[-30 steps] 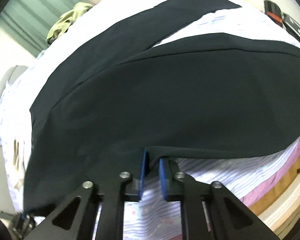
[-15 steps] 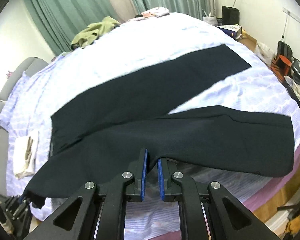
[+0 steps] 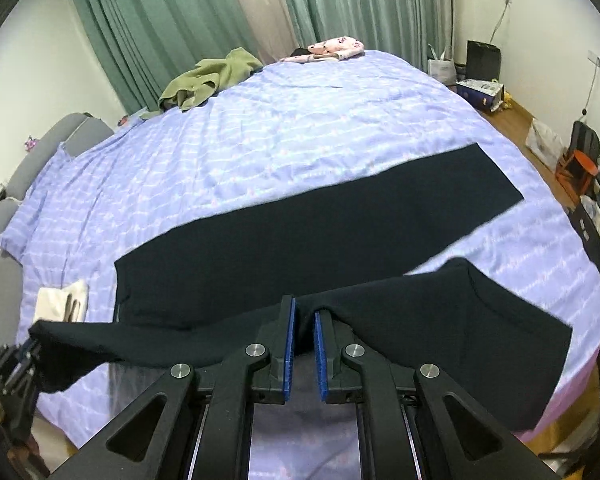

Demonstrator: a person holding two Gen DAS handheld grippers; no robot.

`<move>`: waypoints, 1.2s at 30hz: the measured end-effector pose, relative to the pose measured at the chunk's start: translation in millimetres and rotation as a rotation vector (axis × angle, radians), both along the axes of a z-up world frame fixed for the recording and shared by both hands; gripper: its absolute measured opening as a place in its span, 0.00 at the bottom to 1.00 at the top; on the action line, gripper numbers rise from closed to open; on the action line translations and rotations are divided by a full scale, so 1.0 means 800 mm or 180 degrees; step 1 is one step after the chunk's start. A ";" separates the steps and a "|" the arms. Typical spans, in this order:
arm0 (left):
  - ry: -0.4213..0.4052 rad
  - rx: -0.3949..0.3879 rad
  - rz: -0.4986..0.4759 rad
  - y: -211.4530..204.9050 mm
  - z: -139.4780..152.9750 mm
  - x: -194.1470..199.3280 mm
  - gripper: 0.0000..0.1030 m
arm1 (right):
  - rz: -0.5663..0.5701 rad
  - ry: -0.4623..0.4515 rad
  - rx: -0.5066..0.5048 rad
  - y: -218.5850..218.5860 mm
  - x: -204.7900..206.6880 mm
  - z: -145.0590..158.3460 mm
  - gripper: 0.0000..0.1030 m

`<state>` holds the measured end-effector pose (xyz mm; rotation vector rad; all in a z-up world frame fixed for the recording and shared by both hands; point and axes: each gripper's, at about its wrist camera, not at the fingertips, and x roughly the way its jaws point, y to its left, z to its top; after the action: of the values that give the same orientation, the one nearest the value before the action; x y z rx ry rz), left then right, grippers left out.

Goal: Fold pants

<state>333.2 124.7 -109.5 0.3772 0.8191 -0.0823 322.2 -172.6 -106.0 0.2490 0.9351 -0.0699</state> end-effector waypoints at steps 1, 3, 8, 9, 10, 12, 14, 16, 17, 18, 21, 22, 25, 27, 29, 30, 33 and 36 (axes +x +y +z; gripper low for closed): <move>-0.0020 -0.0010 -0.0009 0.001 0.002 0.013 0.06 | 0.0017 0.0010 -0.0036 0.001 0.012 0.001 0.09; -0.0030 -0.0016 -0.0029 0.004 0.003 0.044 0.06 | 0.0067 0.0015 -0.0136 0.005 0.034 0.001 0.09; 0.0053 0.0101 -0.0130 0.000 -0.012 0.124 0.06 | 0.0245 0.0053 -0.0361 0.016 0.111 -0.003 0.09; 0.0088 0.0124 -0.0153 0.000 -0.019 0.144 0.06 | 0.0298 0.0076 -0.0423 0.019 0.134 -0.008 0.09; 0.0112 0.0157 -0.0165 0.001 -0.026 0.159 0.06 | 0.0330 0.0093 -0.0469 0.022 0.151 -0.013 0.09; 0.0187 0.0202 -0.0160 0.002 -0.043 0.188 0.06 | 0.0418 0.0150 -0.0541 0.027 0.194 -0.029 0.09; 0.0302 0.0207 -0.0114 0.006 -0.065 0.219 0.06 | 0.0480 0.0223 -0.0577 0.031 0.226 -0.044 0.09; 0.0435 0.0188 -0.0063 0.010 -0.087 0.247 0.06 | 0.0535 0.0313 -0.0601 0.035 0.263 -0.062 0.09; 0.0489 0.0180 -0.0048 0.012 -0.097 0.259 0.06 | 0.0557 0.0361 -0.0601 0.037 0.278 -0.070 0.09; 0.0564 0.0163 -0.0041 0.013 -0.109 0.272 0.06 | 0.0574 0.0395 -0.0613 0.040 0.289 -0.079 0.09; 0.0746 0.0184 -0.0040 0.012 -0.141 0.300 0.06 | 0.0604 0.0511 -0.0673 0.044 0.316 -0.106 0.09; 0.0779 0.0210 -0.0059 0.010 -0.149 0.306 0.06 | 0.0603 0.0554 -0.0683 0.044 0.323 -0.114 0.09; 0.0890 0.0313 -0.0126 0.003 -0.174 0.322 0.07 | 0.0636 0.0668 -0.0755 0.041 0.341 -0.137 0.09; 0.0946 0.0352 -0.0126 -0.001 -0.186 0.331 0.09 | 0.0650 0.0719 -0.0804 0.041 0.352 -0.149 0.09; 0.0950 0.0406 -0.0075 -0.003 -0.193 0.338 0.21 | 0.0624 0.0762 -0.0844 0.040 0.361 -0.158 0.09; 0.0915 0.0404 -0.0055 -0.003 -0.192 0.342 0.31 | 0.0600 0.0776 -0.0828 0.038 0.364 -0.162 0.09; 0.0805 0.0220 0.0066 0.000 -0.174 0.342 0.67 | 0.0556 0.0831 -0.0734 0.039 0.363 -0.165 0.12; 0.0685 0.0046 0.0064 -0.001 -0.149 0.332 0.67 | 0.0574 0.0802 -0.0615 0.040 0.357 -0.155 0.31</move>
<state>598.6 124.1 -228.7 0.3777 1.0364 -0.0994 607.7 -140.6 -229.8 -0.0250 1.1896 -0.0253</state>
